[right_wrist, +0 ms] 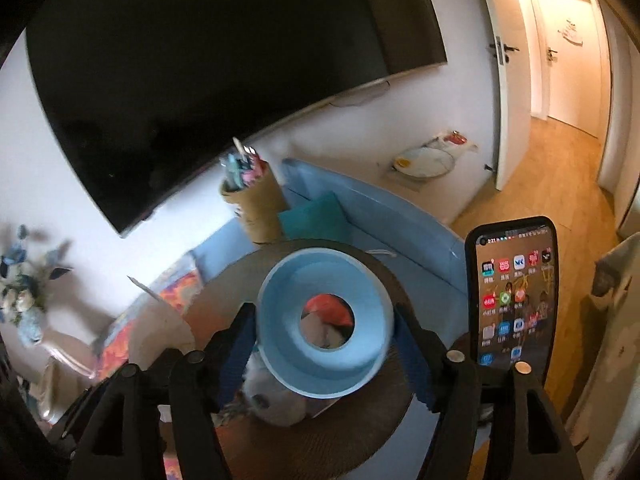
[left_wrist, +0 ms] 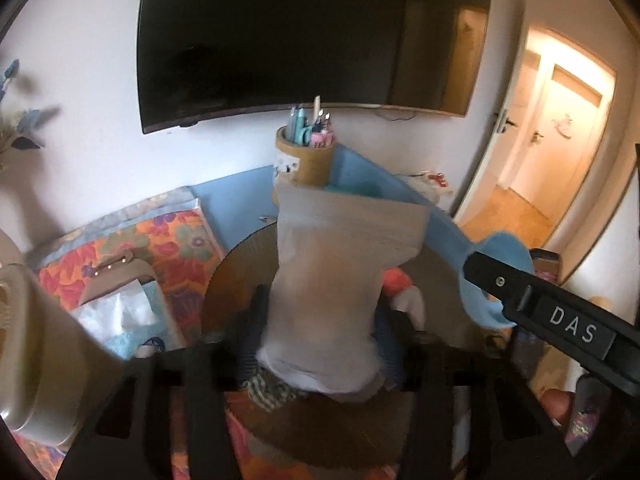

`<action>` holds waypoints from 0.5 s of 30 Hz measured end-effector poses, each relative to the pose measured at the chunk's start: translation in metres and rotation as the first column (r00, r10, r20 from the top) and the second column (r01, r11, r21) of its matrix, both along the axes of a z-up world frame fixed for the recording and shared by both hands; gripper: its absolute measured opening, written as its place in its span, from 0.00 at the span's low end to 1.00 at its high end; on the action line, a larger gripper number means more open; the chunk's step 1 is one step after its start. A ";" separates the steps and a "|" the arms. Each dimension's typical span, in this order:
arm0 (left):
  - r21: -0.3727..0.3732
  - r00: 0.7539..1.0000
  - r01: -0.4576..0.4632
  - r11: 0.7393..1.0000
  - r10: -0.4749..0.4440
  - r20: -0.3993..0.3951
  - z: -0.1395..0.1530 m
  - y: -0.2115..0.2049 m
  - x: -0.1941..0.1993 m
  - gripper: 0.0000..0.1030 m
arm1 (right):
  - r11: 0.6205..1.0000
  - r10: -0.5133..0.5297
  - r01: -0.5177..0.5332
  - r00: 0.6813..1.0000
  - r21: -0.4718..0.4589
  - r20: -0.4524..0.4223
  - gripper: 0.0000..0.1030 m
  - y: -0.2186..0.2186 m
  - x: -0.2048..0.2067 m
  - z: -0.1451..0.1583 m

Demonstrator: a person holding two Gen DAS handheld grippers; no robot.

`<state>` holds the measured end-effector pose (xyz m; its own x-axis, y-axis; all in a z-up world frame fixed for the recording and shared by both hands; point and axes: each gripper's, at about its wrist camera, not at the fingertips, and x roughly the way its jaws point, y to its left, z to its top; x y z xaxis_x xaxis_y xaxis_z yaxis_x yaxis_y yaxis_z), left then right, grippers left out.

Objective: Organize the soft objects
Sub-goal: 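Open both tools to release the bag and ring into the tray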

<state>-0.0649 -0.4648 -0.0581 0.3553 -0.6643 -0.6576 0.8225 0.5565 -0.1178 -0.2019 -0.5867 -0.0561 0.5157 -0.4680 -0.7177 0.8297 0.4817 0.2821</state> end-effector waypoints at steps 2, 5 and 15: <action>-0.011 1.000 0.012 1.000 -0.012 -0.009 -0.002 -0.001 -0.003 0.78 | 1.000 -0.009 0.008 1.000 -0.009 -0.023 0.66 -0.004 0.001 -0.002; -0.008 0.999 0.039 0.999 -0.039 0.003 -0.004 -0.002 -0.012 0.78 | 1.000 -0.012 0.012 1.000 -0.011 -0.009 0.66 -0.006 -0.007 0.000; -0.076 0.989 0.144 0.987 -0.140 0.055 0.027 0.054 -0.055 0.78 | 0.997 0.040 -0.037 0.998 -0.066 0.045 0.66 0.040 -0.028 0.028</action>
<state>-0.1201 -0.4104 -0.0313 0.2839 -0.7602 -0.5844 0.8985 0.4237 -0.1147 -0.2298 -0.5470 -0.0283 0.5659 -0.4920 -0.6616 0.7971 0.5316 0.2864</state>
